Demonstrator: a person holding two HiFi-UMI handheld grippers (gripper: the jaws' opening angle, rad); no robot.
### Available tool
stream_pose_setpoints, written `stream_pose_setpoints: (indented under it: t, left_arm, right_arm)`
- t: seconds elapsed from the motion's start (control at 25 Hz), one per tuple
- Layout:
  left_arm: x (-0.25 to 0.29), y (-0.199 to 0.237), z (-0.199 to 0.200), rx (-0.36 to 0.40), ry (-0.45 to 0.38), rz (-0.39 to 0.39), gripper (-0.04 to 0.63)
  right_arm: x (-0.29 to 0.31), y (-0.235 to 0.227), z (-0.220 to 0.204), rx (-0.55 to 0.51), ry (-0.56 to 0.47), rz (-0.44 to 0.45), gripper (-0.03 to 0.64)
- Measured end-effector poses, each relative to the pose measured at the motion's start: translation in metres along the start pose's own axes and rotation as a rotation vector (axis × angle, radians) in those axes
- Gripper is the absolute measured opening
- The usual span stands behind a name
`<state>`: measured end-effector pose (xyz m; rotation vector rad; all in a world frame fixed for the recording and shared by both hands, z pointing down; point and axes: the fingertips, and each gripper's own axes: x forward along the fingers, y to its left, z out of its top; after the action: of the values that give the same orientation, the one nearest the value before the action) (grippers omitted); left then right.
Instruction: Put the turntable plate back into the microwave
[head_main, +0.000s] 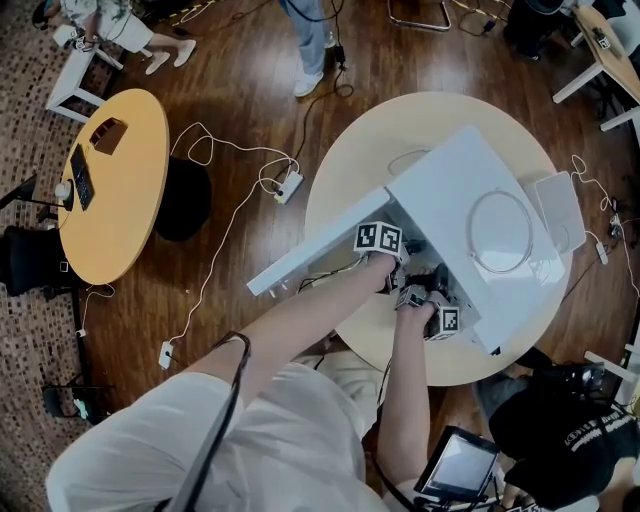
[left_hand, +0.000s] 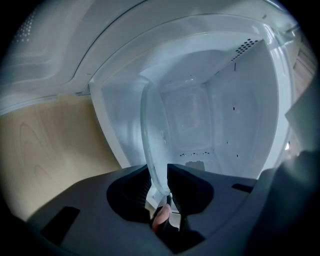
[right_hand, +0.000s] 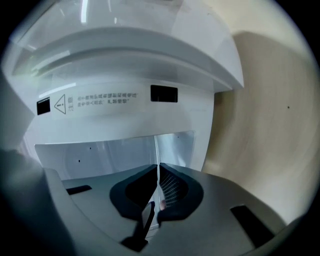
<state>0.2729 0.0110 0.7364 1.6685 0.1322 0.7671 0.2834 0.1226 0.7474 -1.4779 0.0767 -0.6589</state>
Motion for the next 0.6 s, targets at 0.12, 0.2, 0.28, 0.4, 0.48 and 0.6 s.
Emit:
stream_pose_setpoints:
  t: [0.12, 0.2, 0.28, 0.4, 0.48, 0.6]
  left_arm:
    - [0.0, 0.001, -0.004, 0.009, 0.023, 0.006, 0.083]
    - [-0.001, 0.003, -0.007, 0.019, 0.034, 0.017, 0.083]
    - [-0.003, 0.007, -0.009, 0.027, 0.036, 0.034, 0.081]
    - [-0.006, 0.012, -0.011, -0.013, 0.019, 0.024, 0.067]
    - [-0.008, 0.012, -0.01, -0.071, -0.015, -0.008, 0.058]
    - [-0.008, 0.01, -0.007, -0.115, -0.067, -0.043, 0.051]
  right_arm:
    - [-0.001, 0.0, 0.001, 0.013, -0.007, -0.009, 0.017]
    - [-0.001, -0.003, 0.003, 0.013, -0.005, -0.017, 0.017]
    - [-0.003, -0.004, 0.003, 0.003, 0.001, -0.029, 0.018]
    - [-0.006, -0.004, 0.001, -0.054, 0.012, -0.068, 0.018]
    - [-0.007, -0.002, 0.001, -0.1, 0.019, -0.079, 0.018]
    - [-0.004, 0.001, -0.005, -0.134, 0.064, -0.071, 0.018]
